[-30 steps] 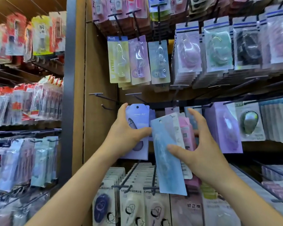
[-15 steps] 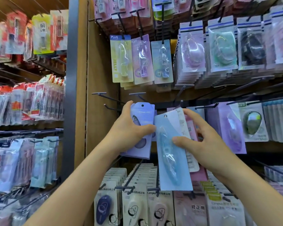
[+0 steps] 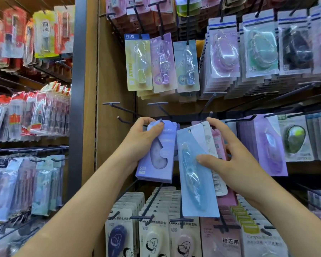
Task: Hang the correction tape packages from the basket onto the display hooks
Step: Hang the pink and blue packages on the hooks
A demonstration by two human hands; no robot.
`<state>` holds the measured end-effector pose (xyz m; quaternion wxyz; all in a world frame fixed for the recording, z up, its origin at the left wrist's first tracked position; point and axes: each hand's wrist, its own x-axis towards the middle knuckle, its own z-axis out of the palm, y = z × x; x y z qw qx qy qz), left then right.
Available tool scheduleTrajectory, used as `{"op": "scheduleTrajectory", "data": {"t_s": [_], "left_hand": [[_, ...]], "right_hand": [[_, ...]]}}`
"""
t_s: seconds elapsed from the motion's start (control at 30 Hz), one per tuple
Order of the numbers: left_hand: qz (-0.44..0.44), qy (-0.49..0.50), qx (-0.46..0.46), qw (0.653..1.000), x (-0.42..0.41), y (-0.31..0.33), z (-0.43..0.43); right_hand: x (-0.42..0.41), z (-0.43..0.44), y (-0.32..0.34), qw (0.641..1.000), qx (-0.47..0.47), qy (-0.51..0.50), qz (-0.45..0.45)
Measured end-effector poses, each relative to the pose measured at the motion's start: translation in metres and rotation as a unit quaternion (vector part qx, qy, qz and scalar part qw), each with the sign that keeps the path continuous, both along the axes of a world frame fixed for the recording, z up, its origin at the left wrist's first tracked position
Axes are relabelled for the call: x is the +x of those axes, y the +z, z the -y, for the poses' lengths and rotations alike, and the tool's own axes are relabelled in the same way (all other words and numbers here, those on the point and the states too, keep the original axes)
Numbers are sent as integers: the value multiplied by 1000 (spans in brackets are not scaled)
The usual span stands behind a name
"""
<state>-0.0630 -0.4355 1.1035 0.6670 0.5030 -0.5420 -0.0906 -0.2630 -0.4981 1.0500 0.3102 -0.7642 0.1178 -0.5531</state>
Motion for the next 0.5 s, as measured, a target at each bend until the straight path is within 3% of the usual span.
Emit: {"op": "scheduleTrajectory", "data": {"t_s": [0.23, 0.4, 0.5], "left_hand": [[24, -54, 37, 998, 7, -36, -8], [183, 55, -39, 981, 7, -72, -9], [201, 97, -26, 974, 15, -73, -3]], "right_hand": [[3, 7, -1, 1000, 10, -6, 0], [6, 12, -4, 1000, 25, 4, 8], [5, 18, -7, 999, 47, 7, 8]]}}
